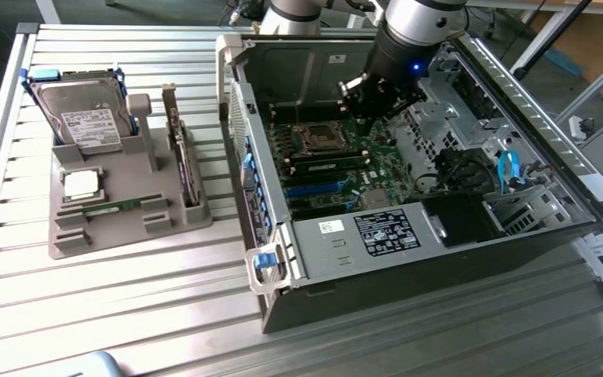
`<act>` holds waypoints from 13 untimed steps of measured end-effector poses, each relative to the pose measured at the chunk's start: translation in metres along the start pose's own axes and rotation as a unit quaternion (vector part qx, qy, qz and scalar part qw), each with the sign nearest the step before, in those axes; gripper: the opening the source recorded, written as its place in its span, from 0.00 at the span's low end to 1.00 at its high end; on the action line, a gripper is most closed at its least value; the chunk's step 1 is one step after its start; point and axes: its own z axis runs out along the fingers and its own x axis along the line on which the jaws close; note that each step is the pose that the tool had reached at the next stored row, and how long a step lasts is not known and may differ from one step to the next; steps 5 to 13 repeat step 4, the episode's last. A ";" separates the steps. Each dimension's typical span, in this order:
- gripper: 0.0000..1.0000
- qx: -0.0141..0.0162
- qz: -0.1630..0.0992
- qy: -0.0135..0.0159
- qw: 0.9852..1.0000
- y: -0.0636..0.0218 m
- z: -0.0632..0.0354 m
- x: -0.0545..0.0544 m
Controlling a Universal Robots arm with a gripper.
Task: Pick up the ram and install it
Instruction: 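Press down the ram until it locks into place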
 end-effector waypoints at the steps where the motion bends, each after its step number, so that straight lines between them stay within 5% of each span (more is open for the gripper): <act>1: 0.11 0.000 0.000 0.000 1.000 0.0000 0.0000 0.000; 13: 0.11 0.000 0.000 0.000 1.000 0.0000 0.0000 0.000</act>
